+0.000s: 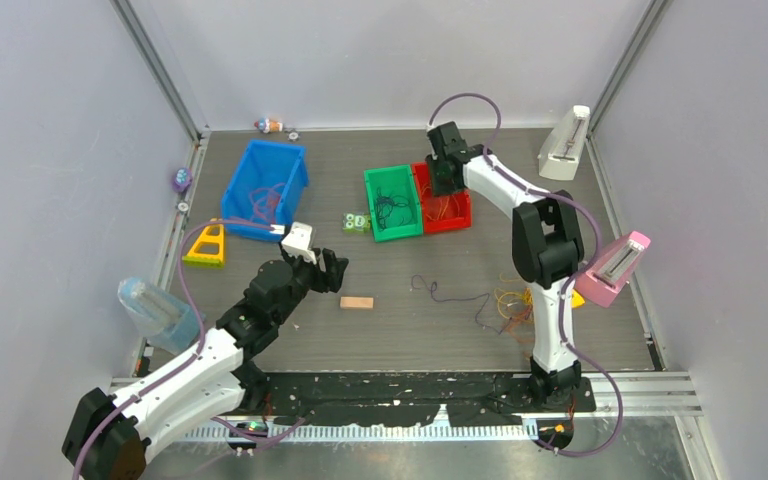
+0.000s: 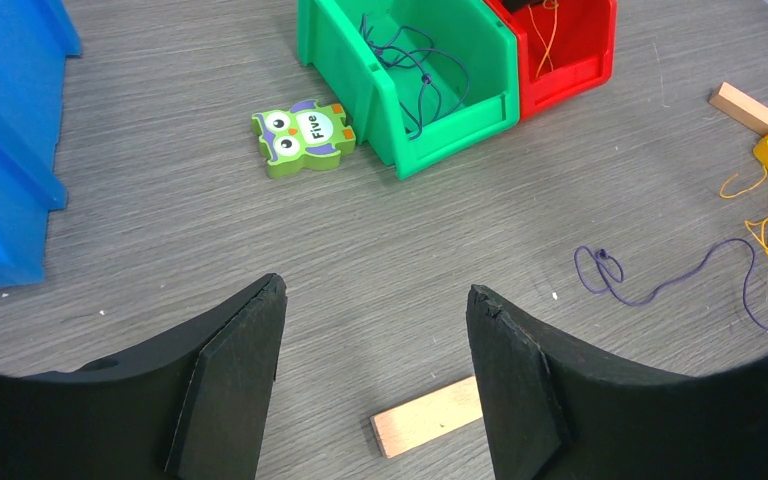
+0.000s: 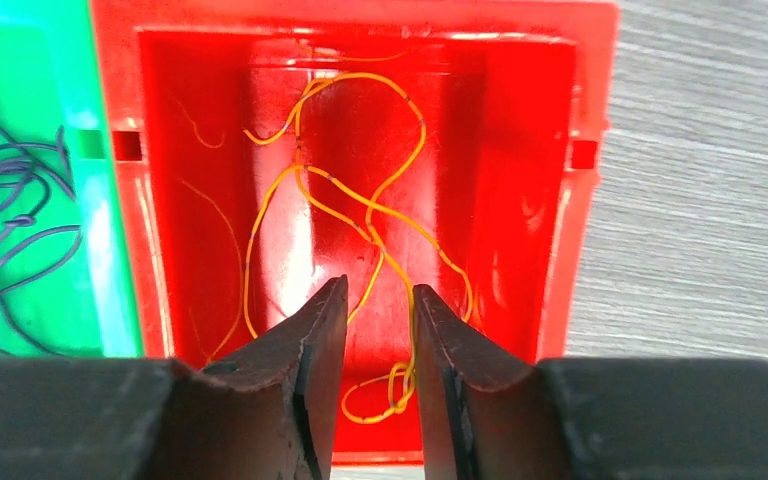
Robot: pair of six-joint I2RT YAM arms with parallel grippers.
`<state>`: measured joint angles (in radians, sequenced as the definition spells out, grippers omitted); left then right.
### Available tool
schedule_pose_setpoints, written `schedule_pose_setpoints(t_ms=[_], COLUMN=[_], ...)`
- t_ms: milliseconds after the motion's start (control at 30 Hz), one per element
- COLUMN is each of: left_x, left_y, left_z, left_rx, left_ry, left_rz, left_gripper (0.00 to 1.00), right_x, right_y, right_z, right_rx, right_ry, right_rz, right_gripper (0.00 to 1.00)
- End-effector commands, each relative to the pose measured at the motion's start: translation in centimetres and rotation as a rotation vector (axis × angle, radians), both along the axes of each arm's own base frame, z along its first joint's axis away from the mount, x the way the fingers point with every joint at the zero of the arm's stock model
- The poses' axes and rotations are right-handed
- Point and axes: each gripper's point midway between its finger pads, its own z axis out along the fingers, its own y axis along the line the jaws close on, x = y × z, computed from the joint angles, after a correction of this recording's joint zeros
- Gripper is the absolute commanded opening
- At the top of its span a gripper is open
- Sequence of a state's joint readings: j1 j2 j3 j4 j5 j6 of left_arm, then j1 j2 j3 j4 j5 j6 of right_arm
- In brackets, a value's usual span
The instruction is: Untangle the cables
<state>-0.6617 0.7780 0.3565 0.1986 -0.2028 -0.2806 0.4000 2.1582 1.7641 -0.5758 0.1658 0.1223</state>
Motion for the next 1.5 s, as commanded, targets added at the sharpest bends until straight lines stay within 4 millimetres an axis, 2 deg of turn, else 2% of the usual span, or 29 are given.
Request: schedule_pose_setpoints(t_ms=[0, 367, 400, 433, 467, 500, 567, 633, 733, 833, 933, 967, 1100, 1233, 1300, 1467], left_x=[0.6, 0.6, 0.6, 0.6, 0.6, 0.6, 0.5, 0.5, 0.4, 0.2, 0.1, 0.0, 0.1, 0.0, -0.1, -0.8], left_y=[-0.1, -0.2, -0.2, -0.2, -0.2, -0.2, -0.3, -0.3, -0.6, -0.7, -0.6, -0.6, -0.7, -0.9, -1.0, -1.7], left_z=[1.8, 1.7, 1.7, 1.7, 1.7, 1.7, 1.8, 1.8, 1.7, 1.7, 1.7, 1.7, 1.5, 1.4, 1.3, 1.0], left_rx=[-0.031, -0.028, -0.027, -0.027, -0.027, -0.028, -0.029, -0.030, -0.027, -0.028, -0.035, -0.036, -0.030, -0.028, -0.031, -0.054], left_ry=[-0.051, -0.047, -0.045, -0.046, -0.044, -0.045, -0.048, -0.049, -0.051, -0.059, -0.068, -0.067, -0.057, -0.049, -0.046, -0.035], left_rz=[0.014, 0.010, 0.009, 0.008, 0.008, 0.007, 0.004, 0.000, -0.018, -0.031, -0.034, -0.035, -0.039, -0.046, -0.054, -0.106], left_gripper=[0.68, 0.68, 0.68, 0.68, 0.68, 0.68, 0.69, 0.70, 0.74, 0.86, 0.98, 0.99, 1.00, 1.00, 1.00, 0.99], right_x=[1.2, 0.0, -0.3, -0.7, -1.1, -1.5, -2.5, -3.8, -6.4, -9.1, -12.8, -13.7, -19.1, -23.2, -24.8, -27.1], right_y=[0.3, -0.6, -0.8, -0.9, -1.2, -1.4, -2.2, -3.1, -4.6, -7.0, -9.2, -9.8, -12.4, -15.1, -16.2, -16.6], right_z=[8.9, 13.6, 13.5, 14.5, 14.1, 15.3, 16.0, 16.1, 15.9, 15.3, 14.4, 14.2, 11.2, 8.8, 8.1, 6.3], right_rx=[0.059, 0.083, 0.081, 0.089, 0.084, 0.093, 0.091, 0.084, 0.079, 0.054, 0.050, 0.057, 0.079, 0.070, 0.077, 0.181], right_ry=[-0.179, -0.258, -0.258, -0.276, -0.270, -0.293, -0.316, -0.322, -0.303, -0.282, -0.272, -0.276, -0.248, -0.232, -0.239, -0.233], right_rz=[-0.035, -0.058, -0.060, -0.061, -0.063, -0.068, -0.085, -0.105, -0.152, -0.270, -0.346, -0.387, -0.489, -0.608, -0.658, -0.726], right_gripper=[0.38, 0.70, 0.73, 0.75, 0.77, 0.79, 0.86, 0.99, 0.95, 0.95, 0.95, 0.95, 0.95, 0.95, 0.95, 0.95])
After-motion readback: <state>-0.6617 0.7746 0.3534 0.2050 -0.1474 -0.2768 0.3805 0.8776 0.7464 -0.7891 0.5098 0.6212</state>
